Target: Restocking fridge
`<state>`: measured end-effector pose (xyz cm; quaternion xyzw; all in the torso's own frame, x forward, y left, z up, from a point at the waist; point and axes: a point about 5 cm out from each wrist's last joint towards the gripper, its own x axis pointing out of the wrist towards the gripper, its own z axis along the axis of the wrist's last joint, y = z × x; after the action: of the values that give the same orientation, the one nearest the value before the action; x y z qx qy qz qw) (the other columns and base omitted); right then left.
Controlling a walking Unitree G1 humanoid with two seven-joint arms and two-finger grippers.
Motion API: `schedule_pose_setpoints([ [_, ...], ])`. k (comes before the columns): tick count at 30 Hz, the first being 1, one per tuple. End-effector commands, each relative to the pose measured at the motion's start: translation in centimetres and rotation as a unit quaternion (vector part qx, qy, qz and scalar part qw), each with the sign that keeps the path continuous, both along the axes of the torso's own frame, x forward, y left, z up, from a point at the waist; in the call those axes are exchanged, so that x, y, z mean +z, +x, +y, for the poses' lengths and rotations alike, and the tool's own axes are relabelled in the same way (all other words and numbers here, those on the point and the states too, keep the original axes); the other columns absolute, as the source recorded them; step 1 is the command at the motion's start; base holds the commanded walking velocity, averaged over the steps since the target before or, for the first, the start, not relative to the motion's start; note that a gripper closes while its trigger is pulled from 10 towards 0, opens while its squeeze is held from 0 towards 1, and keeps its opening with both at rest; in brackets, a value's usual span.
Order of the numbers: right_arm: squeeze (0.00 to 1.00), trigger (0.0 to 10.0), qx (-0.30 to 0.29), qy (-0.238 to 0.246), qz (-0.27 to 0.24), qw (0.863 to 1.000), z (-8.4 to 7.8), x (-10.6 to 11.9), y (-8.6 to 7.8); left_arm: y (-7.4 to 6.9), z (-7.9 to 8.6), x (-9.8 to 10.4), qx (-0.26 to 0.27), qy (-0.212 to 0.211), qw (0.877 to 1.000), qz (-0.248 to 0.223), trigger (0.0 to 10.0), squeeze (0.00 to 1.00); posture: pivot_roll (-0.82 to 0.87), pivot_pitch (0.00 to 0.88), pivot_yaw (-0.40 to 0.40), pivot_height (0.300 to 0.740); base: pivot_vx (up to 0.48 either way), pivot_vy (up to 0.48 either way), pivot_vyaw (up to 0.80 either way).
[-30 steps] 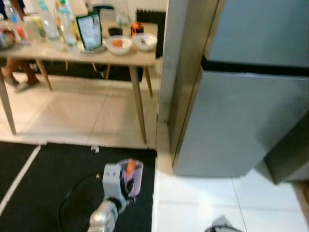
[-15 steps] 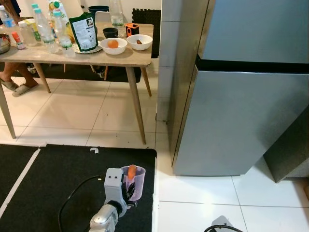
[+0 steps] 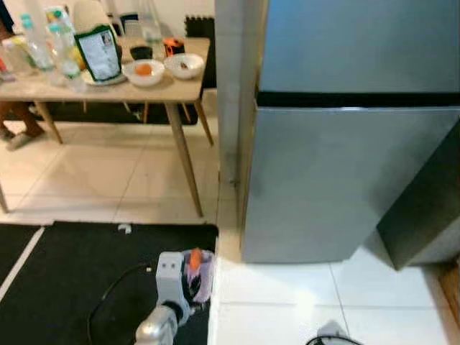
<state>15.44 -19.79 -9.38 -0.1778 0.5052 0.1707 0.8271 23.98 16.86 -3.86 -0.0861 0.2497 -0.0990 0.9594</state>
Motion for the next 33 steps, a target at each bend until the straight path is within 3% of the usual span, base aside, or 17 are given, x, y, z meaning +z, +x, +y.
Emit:
schedule_pose_setpoints([
  [1,0.0,10.0,0.001,0.003,0.004,1.0,0.2,-0.1,-0.2,-0.9,0.4,-0.7,0.002,0.009,1.0,0.02,10.0,0.0,-0.03,0.051,-0.047,0.74,0.0,0.0,0.0],
  [15,0.0,10.0,0.0,0.005,0.005,1.0,0.4,-0.1,-0.2,-1.9,0.6,-1.4,0.004,0.009,0.999,0.042,10.0,0.0,-0.04,0.051,-0.045,0.74,0.0,0.0,0.0],
  [29,0.0,10.0,-0.002,0.006,0.003,1.0,0.4,-0.1,0.0,-2.1,0.6,-1.5,-0.004,0.01,0.999,0.043,10.0,0.0,-0.04,0.051,-0.041,0.74,0.0,0.0,0.0],
  [33,0.0,10.0,-0.003,0.008,0.002,1.0,0.4,-0.1,0.0,-2.1,0.6,-1.5,-0.005,0.01,0.999,0.042,10.0,0.0,-0.04,0.051,-0.041,0.74,0.322,0.0,0.0],
])
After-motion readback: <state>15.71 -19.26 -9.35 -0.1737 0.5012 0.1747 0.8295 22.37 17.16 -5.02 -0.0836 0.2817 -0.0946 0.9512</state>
